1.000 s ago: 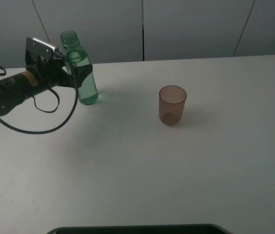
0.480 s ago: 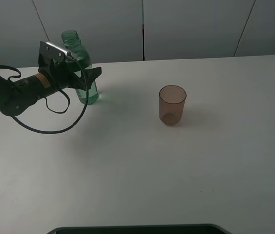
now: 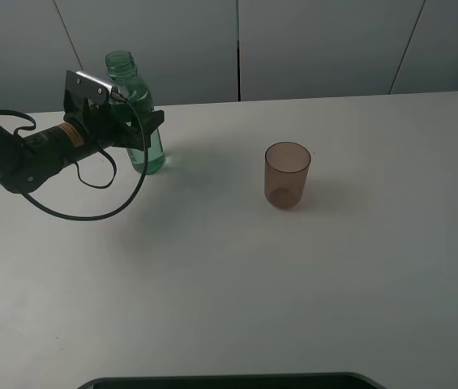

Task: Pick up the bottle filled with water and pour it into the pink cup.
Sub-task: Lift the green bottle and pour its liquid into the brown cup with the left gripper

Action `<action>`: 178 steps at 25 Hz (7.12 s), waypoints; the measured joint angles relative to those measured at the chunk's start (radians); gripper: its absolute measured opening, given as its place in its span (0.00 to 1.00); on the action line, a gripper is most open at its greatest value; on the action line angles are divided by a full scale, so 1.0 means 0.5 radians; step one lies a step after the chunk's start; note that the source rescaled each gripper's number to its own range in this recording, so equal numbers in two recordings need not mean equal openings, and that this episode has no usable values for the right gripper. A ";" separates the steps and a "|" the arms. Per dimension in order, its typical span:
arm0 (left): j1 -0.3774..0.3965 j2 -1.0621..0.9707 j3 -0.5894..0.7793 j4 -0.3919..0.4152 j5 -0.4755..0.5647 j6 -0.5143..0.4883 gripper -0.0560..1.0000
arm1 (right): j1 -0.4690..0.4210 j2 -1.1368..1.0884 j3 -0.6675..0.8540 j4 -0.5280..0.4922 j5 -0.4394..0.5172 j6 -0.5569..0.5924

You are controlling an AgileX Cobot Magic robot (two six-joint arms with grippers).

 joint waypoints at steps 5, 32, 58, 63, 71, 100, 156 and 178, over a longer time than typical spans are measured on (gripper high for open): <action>0.000 0.000 0.000 -0.001 0.000 -0.002 0.06 | 0.000 0.000 0.000 0.000 0.000 0.000; -0.070 -0.388 -0.098 0.391 0.468 -0.446 0.05 | 0.000 0.000 0.000 0.000 0.000 0.000; -0.796 -0.376 -0.607 0.412 1.458 0.527 0.05 | 0.000 0.000 0.000 0.000 0.000 0.000; -0.805 -0.376 -0.607 0.411 1.476 0.655 0.05 | 0.000 0.000 0.000 0.000 0.000 0.000; -0.817 -0.376 -0.607 0.411 1.489 0.821 0.05 | 0.000 0.000 0.000 0.000 0.000 0.000; -0.950 -0.197 -0.852 0.339 1.970 1.485 0.05 | 0.000 0.000 0.000 0.000 0.000 0.005; -0.950 -0.197 -0.852 0.325 2.115 2.040 0.05 | 0.000 0.000 0.000 0.000 0.000 0.015; -0.950 -0.197 -0.852 0.322 2.115 2.080 0.05 | 0.000 0.000 0.000 0.000 0.000 0.015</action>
